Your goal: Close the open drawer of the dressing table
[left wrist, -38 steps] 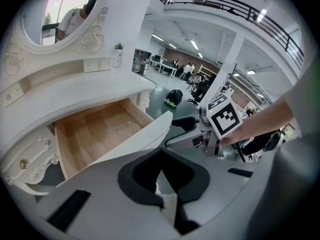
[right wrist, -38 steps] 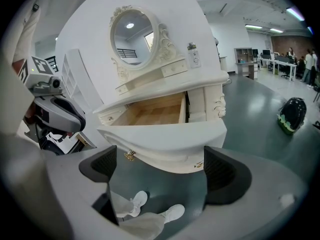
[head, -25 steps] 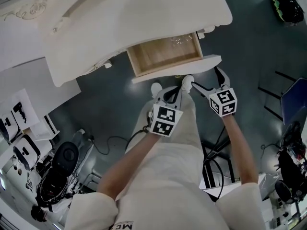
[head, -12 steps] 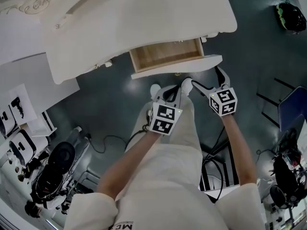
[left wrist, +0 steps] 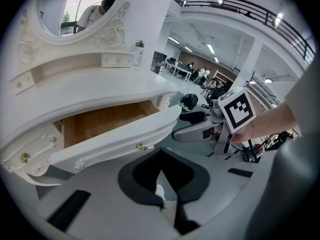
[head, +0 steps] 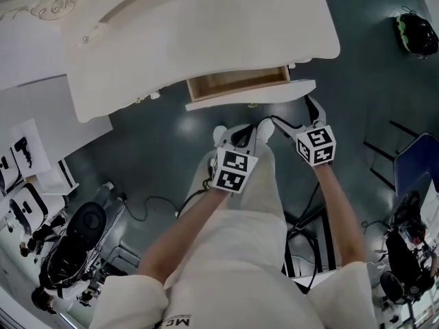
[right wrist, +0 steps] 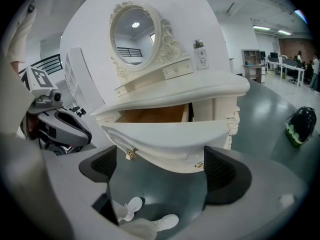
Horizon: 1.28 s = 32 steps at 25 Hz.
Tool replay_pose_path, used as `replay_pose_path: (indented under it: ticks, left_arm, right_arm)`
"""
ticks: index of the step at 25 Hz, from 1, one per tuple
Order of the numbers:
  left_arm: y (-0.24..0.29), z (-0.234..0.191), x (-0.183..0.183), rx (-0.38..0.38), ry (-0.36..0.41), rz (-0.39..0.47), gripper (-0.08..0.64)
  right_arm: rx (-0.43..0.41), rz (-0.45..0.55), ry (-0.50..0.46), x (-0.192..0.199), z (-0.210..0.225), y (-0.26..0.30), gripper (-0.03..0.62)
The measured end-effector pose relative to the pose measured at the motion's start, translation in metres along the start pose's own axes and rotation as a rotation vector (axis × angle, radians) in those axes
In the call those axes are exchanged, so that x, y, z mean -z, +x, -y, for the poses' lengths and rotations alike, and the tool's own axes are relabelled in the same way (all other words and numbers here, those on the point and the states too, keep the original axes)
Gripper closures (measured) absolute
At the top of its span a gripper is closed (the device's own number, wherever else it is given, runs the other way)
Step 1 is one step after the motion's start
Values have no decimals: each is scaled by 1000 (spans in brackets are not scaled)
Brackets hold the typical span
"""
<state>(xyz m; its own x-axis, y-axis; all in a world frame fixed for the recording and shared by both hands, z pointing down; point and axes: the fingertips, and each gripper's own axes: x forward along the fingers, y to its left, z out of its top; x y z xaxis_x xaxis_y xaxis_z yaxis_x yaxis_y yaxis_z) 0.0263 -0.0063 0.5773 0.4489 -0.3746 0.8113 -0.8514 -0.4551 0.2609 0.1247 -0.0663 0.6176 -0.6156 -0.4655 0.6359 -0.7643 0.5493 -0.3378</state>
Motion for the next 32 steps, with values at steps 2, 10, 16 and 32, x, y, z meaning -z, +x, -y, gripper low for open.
replay_pose_path:
  ticks: [2, 10, 16, 32]
  left_arm:
    - [2, -2, -5, -1, -3, 6, 551]
    - [10, -12, -15, -12, -8, 13, 551]
    - [14, -22, -15, -8, -20, 6, 551]
    - [21, -26, -29, -16, -34, 31, 551]
  right_arm:
    - [-3, 0, -5, -3, 2, 2, 84]
    - [-4, -3, -35, -14, 8, 14, 84]
    - [-4, -9, -41, -19, 8, 22, 84]
    - [0, 11, -37, -34, 20, 31, 84]
